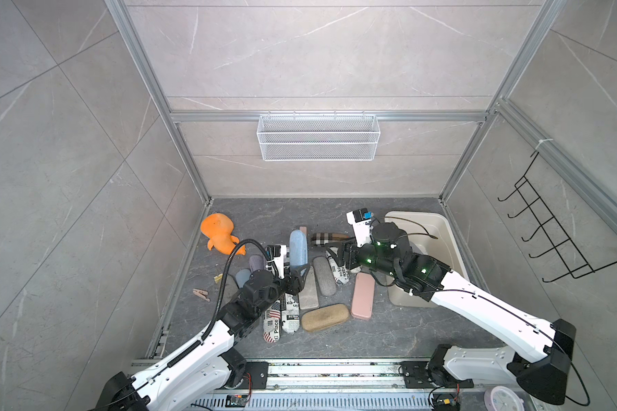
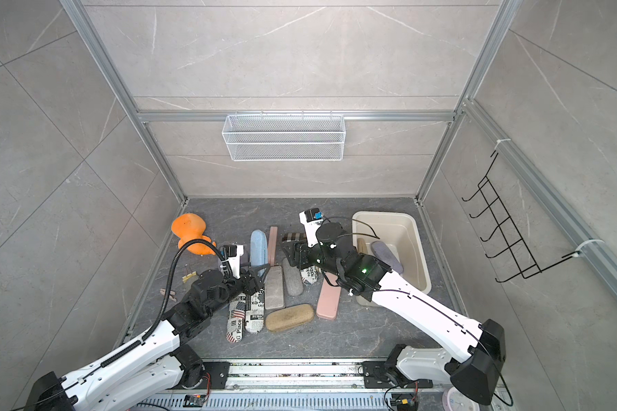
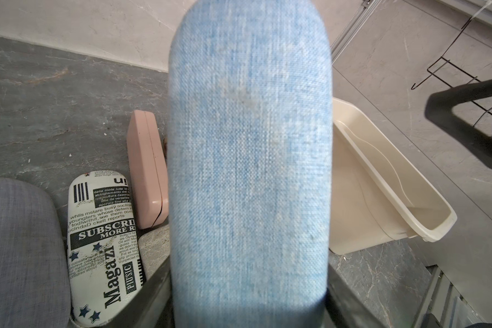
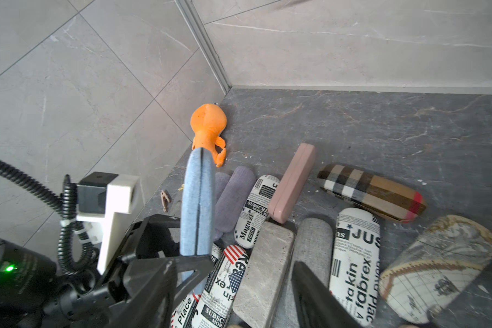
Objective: Put the glasses cases into the storage boxes
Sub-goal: Pick up the glasses case.
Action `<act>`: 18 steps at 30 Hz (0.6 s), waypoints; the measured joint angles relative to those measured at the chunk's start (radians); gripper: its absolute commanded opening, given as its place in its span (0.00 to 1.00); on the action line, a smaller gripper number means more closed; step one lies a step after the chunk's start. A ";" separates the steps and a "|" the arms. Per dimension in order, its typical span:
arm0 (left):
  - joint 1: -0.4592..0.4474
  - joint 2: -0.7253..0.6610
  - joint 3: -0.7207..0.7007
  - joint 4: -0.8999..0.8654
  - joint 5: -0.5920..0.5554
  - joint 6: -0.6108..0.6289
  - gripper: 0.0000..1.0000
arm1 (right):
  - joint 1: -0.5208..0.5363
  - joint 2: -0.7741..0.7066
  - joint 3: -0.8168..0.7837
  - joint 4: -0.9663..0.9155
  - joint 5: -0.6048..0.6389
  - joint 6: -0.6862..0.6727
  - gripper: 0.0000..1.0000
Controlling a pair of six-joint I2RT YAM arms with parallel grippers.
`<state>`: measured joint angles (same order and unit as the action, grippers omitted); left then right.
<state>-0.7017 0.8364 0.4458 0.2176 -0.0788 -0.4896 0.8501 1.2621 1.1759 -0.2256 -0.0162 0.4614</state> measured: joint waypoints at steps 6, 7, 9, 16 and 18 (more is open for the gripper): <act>0.000 -0.046 -0.005 -0.006 -0.046 0.000 0.52 | 0.032 0.066 0.026 0.020 0.000 0.003 0.68; 0.000 -0.055 -0.005 -0.005 -0.051 0.000 0.52 | 0.036 0.076 0.036 0.022 0.000 0.004 0.69; 0.000 -0.069 -0.007 0.002 -0.057 0.000 0.52 | 0.049 0.096 0.060 0.025 -0.001 0.005 0.71; 0.000 -0.064 -0.009 0.000 -0.068 0.000 0.52 | 0.104 0.182 0.151 0.054 -0.011 0.006 0.73; 0.000 -0.064 -0.009 0.000 -0.067 0.000 0.52 | 0.110 0.210 0.174 0.054 -0.010 0.006 0.72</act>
<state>-0.7017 0.7723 0.4370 0.2180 -0.1455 -0.4900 0.9604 1.4723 1.3495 -0.1715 -0.0261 0.4675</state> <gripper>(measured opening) 0.611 0.727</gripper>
